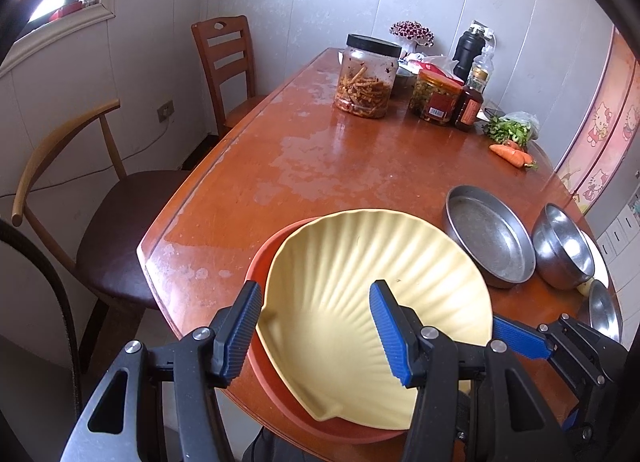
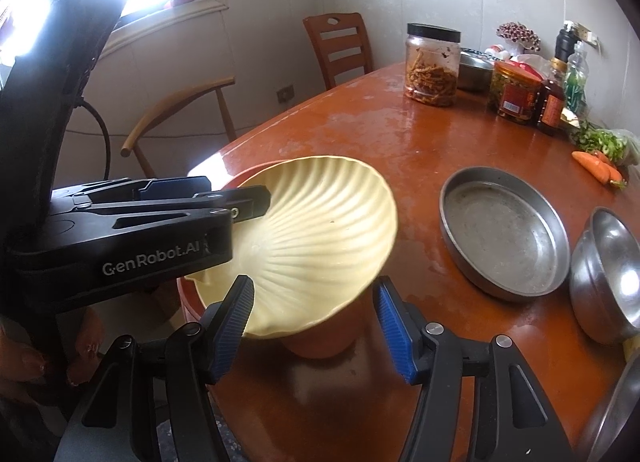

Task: Organize plates and bowls
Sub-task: 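Lift the yellow shell plate and lower it onto the orange plate, then open the left tool and withdraw from the yellow plate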

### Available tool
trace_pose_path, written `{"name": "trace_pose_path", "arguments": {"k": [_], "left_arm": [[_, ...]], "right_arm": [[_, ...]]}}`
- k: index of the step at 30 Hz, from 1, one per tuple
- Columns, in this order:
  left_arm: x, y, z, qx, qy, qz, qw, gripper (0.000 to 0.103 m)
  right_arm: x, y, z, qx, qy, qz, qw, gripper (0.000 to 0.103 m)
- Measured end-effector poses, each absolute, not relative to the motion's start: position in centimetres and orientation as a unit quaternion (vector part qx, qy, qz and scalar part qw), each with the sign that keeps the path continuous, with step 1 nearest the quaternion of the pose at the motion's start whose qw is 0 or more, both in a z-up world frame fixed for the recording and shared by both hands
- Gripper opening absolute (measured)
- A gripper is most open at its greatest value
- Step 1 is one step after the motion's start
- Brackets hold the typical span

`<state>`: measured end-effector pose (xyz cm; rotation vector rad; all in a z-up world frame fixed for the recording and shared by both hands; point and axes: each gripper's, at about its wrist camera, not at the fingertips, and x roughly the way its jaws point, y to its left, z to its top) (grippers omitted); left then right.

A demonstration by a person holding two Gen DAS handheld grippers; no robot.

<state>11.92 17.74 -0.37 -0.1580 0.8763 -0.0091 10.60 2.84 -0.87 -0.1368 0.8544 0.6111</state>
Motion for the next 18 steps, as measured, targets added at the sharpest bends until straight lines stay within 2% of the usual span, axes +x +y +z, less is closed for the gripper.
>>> {"name": "trace_pose_path", "arguments": {"k": [18], "left_arm": [[11.7,14.9,1.3,-0.066,0.419,-0.012,0.905,0.059]], "right_arm": [[13.3,-3.8,-0.1,-0.034,0.415,0.247,0.875,0.066]]}}
